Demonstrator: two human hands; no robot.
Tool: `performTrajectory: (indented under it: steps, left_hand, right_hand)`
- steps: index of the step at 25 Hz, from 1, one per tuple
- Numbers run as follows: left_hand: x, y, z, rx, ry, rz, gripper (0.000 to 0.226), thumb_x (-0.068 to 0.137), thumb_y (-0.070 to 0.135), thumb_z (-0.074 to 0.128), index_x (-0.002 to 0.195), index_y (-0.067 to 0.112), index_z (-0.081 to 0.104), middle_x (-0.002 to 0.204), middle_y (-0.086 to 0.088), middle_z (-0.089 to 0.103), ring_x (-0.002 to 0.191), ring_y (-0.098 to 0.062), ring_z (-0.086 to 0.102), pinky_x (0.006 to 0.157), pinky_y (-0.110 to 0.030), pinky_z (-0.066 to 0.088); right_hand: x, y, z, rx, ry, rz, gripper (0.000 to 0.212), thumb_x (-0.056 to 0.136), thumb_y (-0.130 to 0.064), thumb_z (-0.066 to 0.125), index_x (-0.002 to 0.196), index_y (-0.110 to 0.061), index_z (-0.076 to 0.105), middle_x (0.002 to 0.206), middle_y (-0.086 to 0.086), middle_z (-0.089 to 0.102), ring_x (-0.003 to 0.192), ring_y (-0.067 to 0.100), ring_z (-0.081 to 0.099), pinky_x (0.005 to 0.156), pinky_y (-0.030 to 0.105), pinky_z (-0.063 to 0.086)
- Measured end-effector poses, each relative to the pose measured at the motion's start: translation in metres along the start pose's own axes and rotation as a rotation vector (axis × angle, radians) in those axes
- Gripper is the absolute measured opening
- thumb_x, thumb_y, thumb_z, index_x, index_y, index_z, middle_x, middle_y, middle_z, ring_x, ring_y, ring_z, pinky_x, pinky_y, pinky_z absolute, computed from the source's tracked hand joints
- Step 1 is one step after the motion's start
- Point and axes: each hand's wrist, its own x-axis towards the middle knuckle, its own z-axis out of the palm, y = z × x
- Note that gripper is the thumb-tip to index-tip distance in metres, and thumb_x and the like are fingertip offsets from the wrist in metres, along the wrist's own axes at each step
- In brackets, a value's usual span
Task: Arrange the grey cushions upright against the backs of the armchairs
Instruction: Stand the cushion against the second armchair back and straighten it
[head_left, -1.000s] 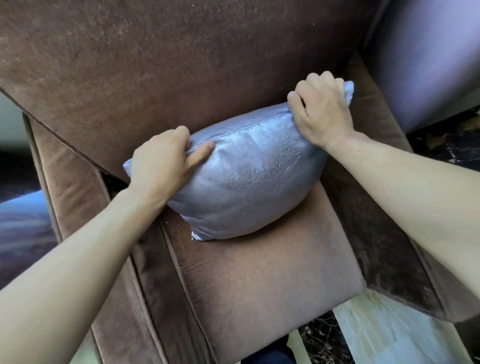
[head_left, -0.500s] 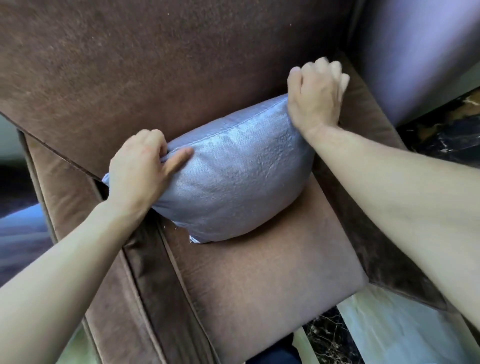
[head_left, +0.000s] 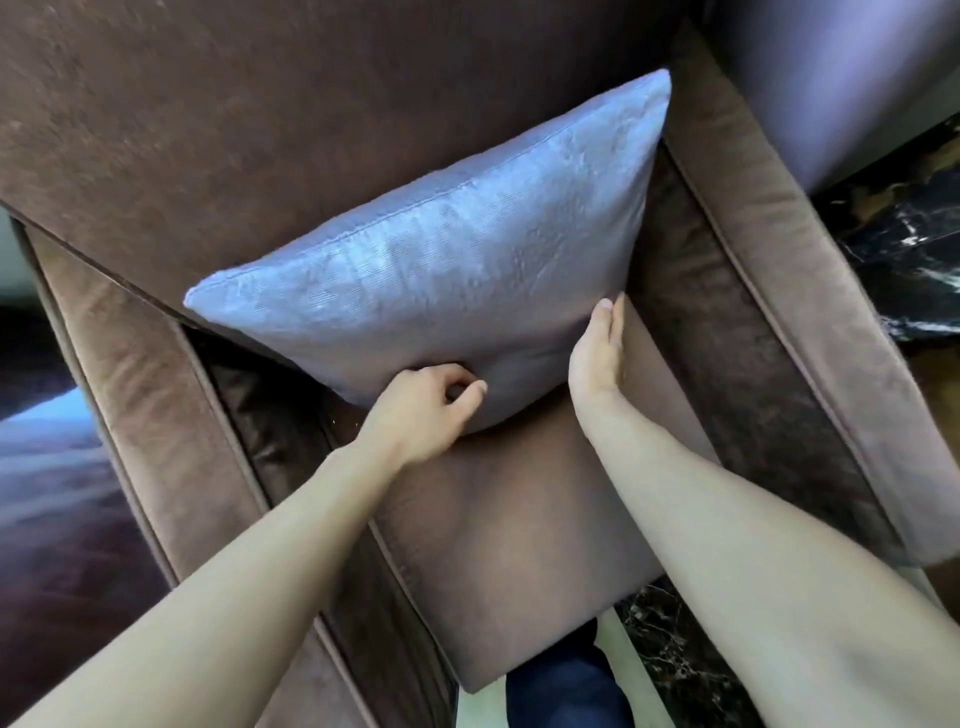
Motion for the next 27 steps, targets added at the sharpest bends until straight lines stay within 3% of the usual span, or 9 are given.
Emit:
performTrajectory:
  steps: [3, 4, 6, 8, 11, 13, 16, 24, 27]
  left_hand:
    - [-0.015, 0.007, 0.018, -0.030, -0.024, -0.026, 0.037, 0.095, 0.043, 0.055, 0.126, 0.026, 0.064, 0.113, 0.002, 0.078, 0.108, -0.022, 0.071, 0.094, -0.037, 0.055]
    - [-0.023, 0.005, 0.023, -0.024, -0.067, -0.033, 0.042, 0.095, 0.040, 0.055, 0.136, 0.028, 0.057, 0.121, 0.001, 0.075, 0.115, -0.023, 0.068, 0.098, -0.038, 0.054]
    - [-0.036, -0.007, 0.029, 0.025, -0.124, -0.067, 0.053, 0.096, 0.035, 0.056, 0.148, 0.031, 0.045, 0.133, -0.002, 0.069, 0.121, -0.026, 0.064, 0.103, -0.040, 0.050]
    - [-0.047, -0.021, 0.029, 0.123, -0.048, -0.092, 0.058, 0.095, 0.032, 0.056, 0.151, 0.027, 0.044, 0.136, -0.006, 0.066, 0.123, -0.028, 0.061, 0.108, -0.043, 0.044]
    - [-0.067, -0.036, 0.026, 0.129, 0.114, -0.151, 0.061, 0.092, 0.031, 0.054, 0.150, 0.015, 0.047, 0.146, -0.011, 0.057, 0.137, -0.029, 0.049, 0.116, -0.048, 0.036]
    - [-0.090, -0.044, 0.021, 0.134, 0.083, -0.199, 0.068, 0.093, 0.032, 0.054, 0.156, 0.013, 0.037, 0.160, -0.015, 0.040, 0.150, -0.030, 0.033, 0.121, -0.051, 0.029]
    - [-0.131, -0.065, 0.011, 0.204, 0.003, -0.215, 0.074, 0.095, 0.032, 0.054, 0.161, 0.016, 0.025, 0.168, -0.014, 0.023, 0.157, -0.030, 0.019, 0.126, -0.052, 0.018]
    - [-0.224, -0.133, -0.033, 0.336, -0.070, -0.071, 0.065, 0.095, 0.027, 0.052, 0.156, 0.011, 0.036, 0.168, -0.016, 0.025, 0.157, -0.032, 0.018, 0.126, -0.053, 0.019]
    - [-0.245, -0.147, -0.035, 0.384, -0.118, -0.054, 0.065, 0.095, 0.028, 0.051, 0.156, 0.011, 0.035, 0.170, -0.012, 0.019, 0.158, -0.031, 0.014, 0.126, -0.053, 0.021]
  right_hand:
    - [-0.009, 0.012, -0.010, -0.022, -0.069, 0.264, 0.060, 0.107, -0.049, 0.030, 0.154, -0.012, 0.038, 0.160, 0.006, 0.039, 0.149, 0.028, 0.035, 0.124, 0.038, 0.021]
    - [-0.022, 0.015, -0.012, -0.066, -0.132, 0.270, 0.059, 0.107, -0.048, 0.031, 0.154, -0.012, 0.038, 0.159, 0.007, 0.040, 0.148, 0.029, 0.036, 0.123, 0.038, 0.023]
    - [-0.055, 0.024, -0.011, -0.191, -0.257, 0.178, 0.058, 0.107, -0.049, 0.031, 0.158, -0.021, 0.031, 0.161, 0.005, 0.038, 0.148, 0.030, 0.035, 0.120, 0.036, 0.024]
    - [-0.083, 0.034, -0.007, -0.263, -0.339, 0.113, 0.059, 0.105, -0.050, 0.034, 0.160, -0.030, 0.023, 0.162, 0.003, 0.037, 0.148, 0.029, 0.034, 0.118, 0.035, 0.024]
    - [-0.115, 0.049, 0.001, -0.448, -0.500, 0.074, 0.059, 0.104, -0.043, 0.043, 0.158, -0.023, 0.030, 0.162, 0.003, 0.038, 0.149, 0.025, 0.033, 0.118, 0.032, 0.025]
    - [-0.144, 0.057, 0.006, -0.555, -0.593, 0.079, 0.056, 0.105, -0.042, 0.044, 0.156, -0.021, 0.036, 0.160, 0.003, 0.040, 0.147, 0.022, 0.036, 0.117, 0.031, 0.027]
    - [-0.190, 0.060, 0.016, -0.612, -0.589, 0.084, 0.057, 0.105, -0.042, 0.045, 0.156, -0.020, 0.035, 0.160, 0.004, 0.040, 0.147, 0.024, 0.037, 0.117, 0.032, 0.028]
    - [-0.295, 0.080, 0.034, -0.728, -0.562, 0.094, 0.059, 0.105, -0.041, 0.045, 0.157, -0.017, 0.032, 0.163, 0.007, 0.035, 0.150, 0.027, 0.032, 0.120, 0.036, 0.025]
    - [-0.329, 0.095, 0.044, -0.835, -0.609, 0.002, 0.063, 0.104, -0.044, 0.045, 0.159, -0.021, 0.027, 0.168, 0.004, 0.022, 0.156, 0.024, 0.017, 0.126, 0.037, 0.015]
